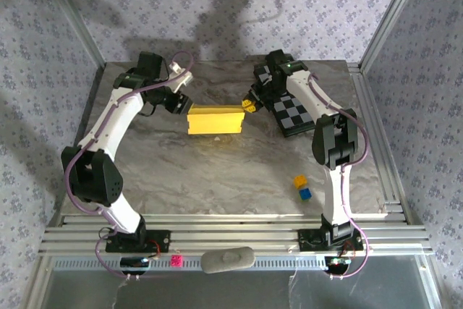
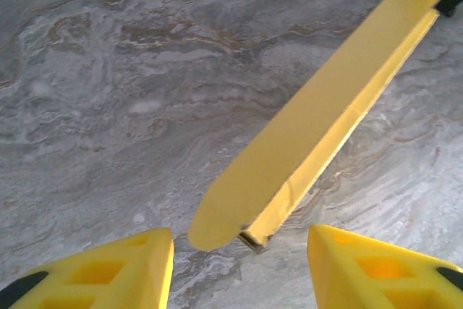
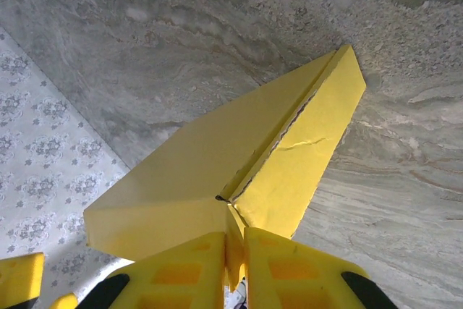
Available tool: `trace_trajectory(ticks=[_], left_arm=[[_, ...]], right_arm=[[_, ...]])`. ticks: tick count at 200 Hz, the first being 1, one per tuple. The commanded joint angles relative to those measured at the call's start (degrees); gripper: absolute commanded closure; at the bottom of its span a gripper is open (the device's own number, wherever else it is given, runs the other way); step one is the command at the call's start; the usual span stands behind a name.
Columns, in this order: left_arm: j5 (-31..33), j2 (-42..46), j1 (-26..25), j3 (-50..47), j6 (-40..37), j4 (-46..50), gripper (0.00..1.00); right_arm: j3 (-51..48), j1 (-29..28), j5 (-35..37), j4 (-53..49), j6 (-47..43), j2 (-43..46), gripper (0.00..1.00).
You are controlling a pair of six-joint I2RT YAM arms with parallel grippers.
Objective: Fold the paper box
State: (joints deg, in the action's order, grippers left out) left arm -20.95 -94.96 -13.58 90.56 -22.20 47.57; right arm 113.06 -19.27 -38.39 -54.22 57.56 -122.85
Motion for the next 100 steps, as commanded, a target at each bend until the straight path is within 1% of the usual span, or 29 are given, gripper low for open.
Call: trace_trajectory(ticks=[1,41,100], left_arm=[[-4.6,0.5,0.3,-0.9,-3.6,1.7,0.50],[-3.8,0.0,0.8,-1.8,-6.3,2.5,0.50],[-1.5,-1.9,0.4,-1.4,-6.0,1.0,0.49]], right_arm=[[1.8,-0.2,0.7,-2.2,0.5,-1.7,0.85],[2.8,-0.2,0.6,-2.9,0.4,-2.1,0.85],[2.8,-0.2,0.6,-3.0,0.3,-2.2,0.85]])
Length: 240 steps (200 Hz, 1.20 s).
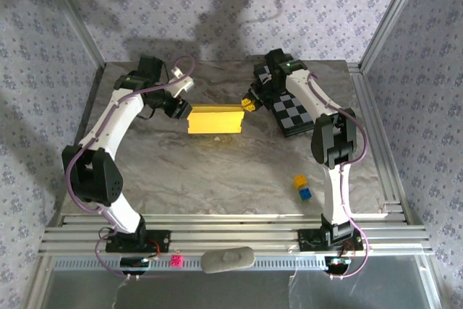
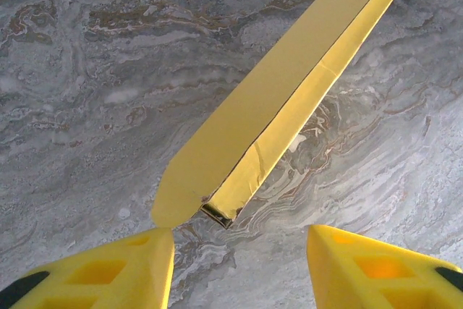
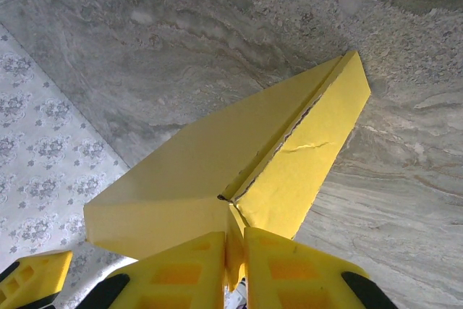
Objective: Fold the paper box
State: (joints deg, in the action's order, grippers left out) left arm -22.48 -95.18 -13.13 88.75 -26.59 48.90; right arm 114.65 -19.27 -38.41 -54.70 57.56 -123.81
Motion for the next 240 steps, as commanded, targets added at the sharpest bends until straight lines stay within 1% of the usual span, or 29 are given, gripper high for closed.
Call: trace_trajectory(ticks=[1,38,98,128,157,181,217,240], left_arm=[[0.1,-1.7,0.0,0.4,-1.5,-0.4,0.49],[0.6,-3.3,-0.8,0.4,-1.6,-0.6,0.50],[4.6,-4.2,-2.0,0.4,-0.5,-3.9,0.53],[4.4,-5.5,-2.7,1.3,-0.5,-3.5,0.55],[3.5,-6.2,-2.8,2.1,0.0,-3.5,0.65],[3.4,-6.4,-2.7,2.4,0.2,-3.2,0.71],[2.1,-5.9,-2.7,2.3,1.0,-3.2,0.84],[1.9,-5.6,-2.7,2.6,1.9,-3.2,0.86]], right_arm=[[1.2,-0.2,0.6,-2.5,0.3,-1.3,0.85],[1.3,-0.2,0.6,-2.3,0.4,-1.2,0.85],[1.3,-0.2,0.4,-2.0,0.6,-1.3,0.85],[1.3,-0.2,0.3,-1.9,0.7,-1.4,0.85],[1.3,-0.2,0.2,-1.7,0.9,-1.3,0.85],[1.3,-0.2,0.2,-1.1,1.2,-1.4,0.85],[1.3,-0.2,0.3,-1.0,1.3,-1.4,0.85],[1.3,-0.2,0.2,-1.0,1.5,-1.4,0.85]])
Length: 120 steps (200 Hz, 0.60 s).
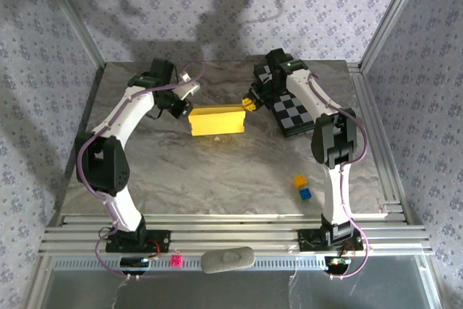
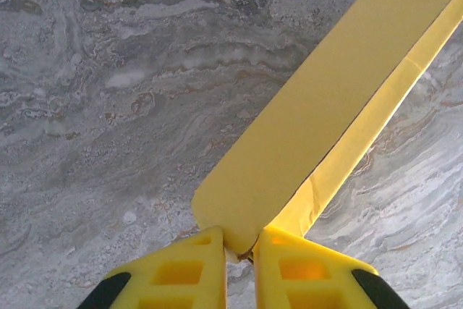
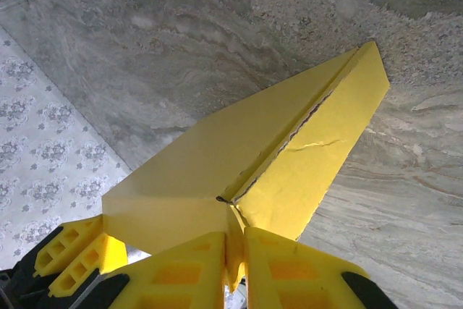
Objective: Fold the paper box
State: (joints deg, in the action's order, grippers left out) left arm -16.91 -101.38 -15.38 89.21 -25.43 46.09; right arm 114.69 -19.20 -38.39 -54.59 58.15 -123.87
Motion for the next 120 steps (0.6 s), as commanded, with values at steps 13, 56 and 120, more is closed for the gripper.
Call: trace_trajectory(ticks=[13,56,120], left_arm=[[-4.0,0.8,-0.4,2.4,1.1,-0.4,0.86],[-5.2,0.9,0.2,3.1,3.2,0.3,0.86],[-8.9,-0.6,0.7,6.0,6.1,3.6,0.92]], right_arm=[[1.3,-0.2,0.1,-1.0,1.1,-1.4,0.85],[1.5,-0.2,0.0,-1.1,1.1,-1.4,0.85],[1.8,-0.2,-0.1,-1.1,1.3,-1.5,0.83]])
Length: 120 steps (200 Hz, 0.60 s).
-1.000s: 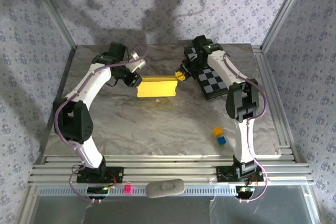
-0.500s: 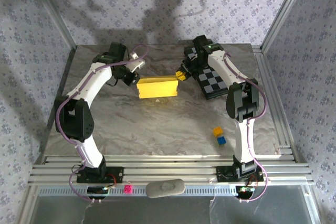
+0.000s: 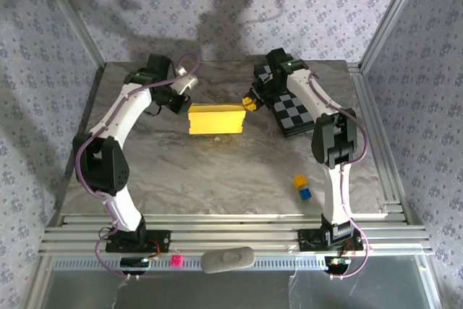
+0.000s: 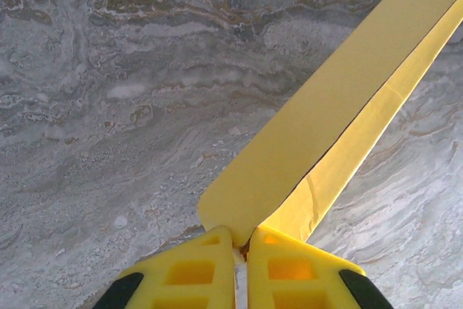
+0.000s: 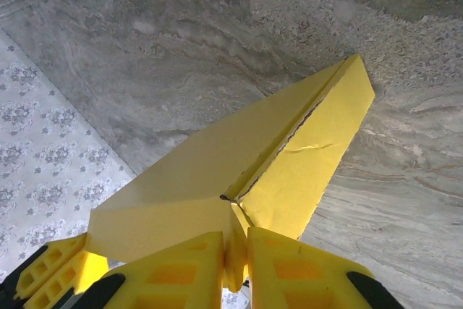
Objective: Fold the paper box
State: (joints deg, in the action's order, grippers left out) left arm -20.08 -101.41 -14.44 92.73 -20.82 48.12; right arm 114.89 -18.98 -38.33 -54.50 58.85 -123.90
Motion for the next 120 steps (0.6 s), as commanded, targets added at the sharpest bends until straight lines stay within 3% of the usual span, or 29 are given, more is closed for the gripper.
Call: trace_trajectory(ticks=[1,120], left_arm=[[-5.7,-0.6,-0.2,2.5,1.5,1.7,0.92],[-7.2,-5.8,-1.2,9.8,8.7,10.9,1.00]], right_arm=[[1.6,-0.4,-0.2,-1.1,0.6,-1.5,0.83],[1.8,-1.1,-0.2,-1.0,0.7,-2.2,0.77]])
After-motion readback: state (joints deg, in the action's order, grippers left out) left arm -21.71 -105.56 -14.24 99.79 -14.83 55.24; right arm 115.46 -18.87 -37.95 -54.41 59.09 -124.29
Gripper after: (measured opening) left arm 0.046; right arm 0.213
